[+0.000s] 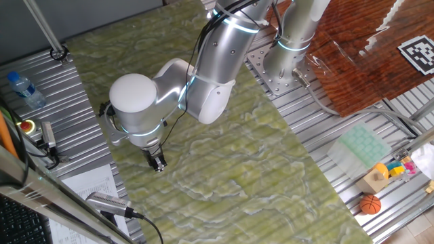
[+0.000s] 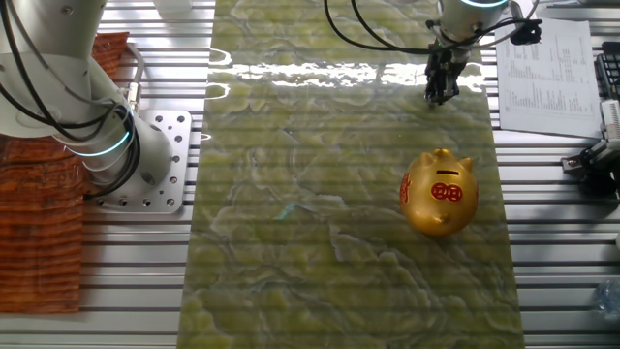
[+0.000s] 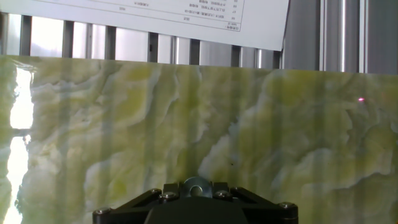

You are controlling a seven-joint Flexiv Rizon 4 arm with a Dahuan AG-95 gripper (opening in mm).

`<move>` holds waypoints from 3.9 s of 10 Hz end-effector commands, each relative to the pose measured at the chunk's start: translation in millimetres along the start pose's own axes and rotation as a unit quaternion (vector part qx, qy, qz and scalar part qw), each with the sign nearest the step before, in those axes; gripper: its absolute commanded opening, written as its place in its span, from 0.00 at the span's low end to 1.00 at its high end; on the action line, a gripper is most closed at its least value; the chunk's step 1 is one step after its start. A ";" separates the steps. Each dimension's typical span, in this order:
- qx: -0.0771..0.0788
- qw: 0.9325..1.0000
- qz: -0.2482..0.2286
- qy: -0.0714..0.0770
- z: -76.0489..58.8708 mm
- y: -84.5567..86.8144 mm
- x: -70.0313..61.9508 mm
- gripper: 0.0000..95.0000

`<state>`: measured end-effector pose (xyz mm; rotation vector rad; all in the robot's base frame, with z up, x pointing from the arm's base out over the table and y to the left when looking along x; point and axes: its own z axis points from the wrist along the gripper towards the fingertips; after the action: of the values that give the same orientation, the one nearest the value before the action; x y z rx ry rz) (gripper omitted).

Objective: Drop coins into a piggy bank

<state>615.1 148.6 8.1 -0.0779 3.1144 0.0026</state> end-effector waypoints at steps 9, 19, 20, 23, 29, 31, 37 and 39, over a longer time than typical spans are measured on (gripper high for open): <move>0.010 1.000 0.012 0.016 -26.5 0.9 0.4 0.00; 0.030 0.997 -0.068 0.031 -95.2 -91.1 3.9 0.00; 0.031 0.996 -0.077 0.034 -101.7 -101.9 5.2 0.00; 0.029 0.992 -0.115 0.045 -120.0 -135.1 12.5 0.00; 0.045 0.975 -0.204 0.072 -140.4 -186.1 37.7 0.00; 0.051 0.971 -0.221 0.075 -141.7 -194.9 41.0 0.00; 0.109 0.936 -0.314 0.113 -139.4 -221.4 28.1 0.00; 0.119 0.922 -0.346 0.124 -134.5 -224.2 26.1 0.00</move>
<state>596.2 -74.7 142.8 -1.1808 3.1098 -0.4010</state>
